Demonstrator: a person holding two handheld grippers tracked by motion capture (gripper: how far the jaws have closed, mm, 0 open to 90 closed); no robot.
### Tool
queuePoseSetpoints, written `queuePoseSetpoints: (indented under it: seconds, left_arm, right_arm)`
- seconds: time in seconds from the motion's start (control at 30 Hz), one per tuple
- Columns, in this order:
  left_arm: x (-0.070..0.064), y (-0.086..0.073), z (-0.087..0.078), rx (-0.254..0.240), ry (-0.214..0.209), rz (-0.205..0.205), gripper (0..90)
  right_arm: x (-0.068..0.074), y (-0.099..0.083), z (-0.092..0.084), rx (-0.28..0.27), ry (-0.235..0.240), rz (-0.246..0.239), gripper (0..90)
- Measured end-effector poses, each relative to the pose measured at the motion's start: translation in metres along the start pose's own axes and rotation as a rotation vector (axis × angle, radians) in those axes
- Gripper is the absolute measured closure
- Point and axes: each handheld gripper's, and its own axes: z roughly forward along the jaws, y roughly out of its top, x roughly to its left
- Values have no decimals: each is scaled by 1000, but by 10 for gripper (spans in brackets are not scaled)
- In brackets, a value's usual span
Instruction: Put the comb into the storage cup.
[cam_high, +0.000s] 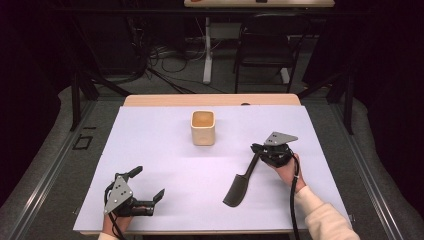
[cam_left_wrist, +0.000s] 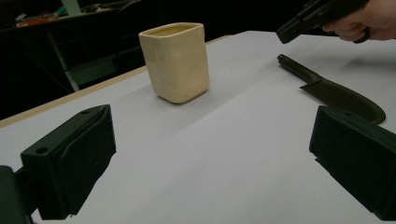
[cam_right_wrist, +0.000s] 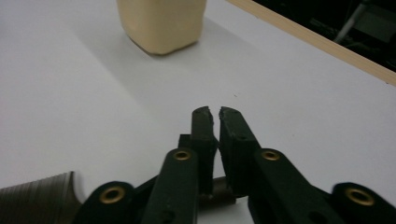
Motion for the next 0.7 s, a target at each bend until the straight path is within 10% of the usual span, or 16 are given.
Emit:
queuePoseSetpoints:
  seconds: [0.7]
  left_arm:
    - [1, -1, 1, 12, -4, -3, 9]
  right_arm:
    - [-8, -4, 29, 212, -16, -18, 900]
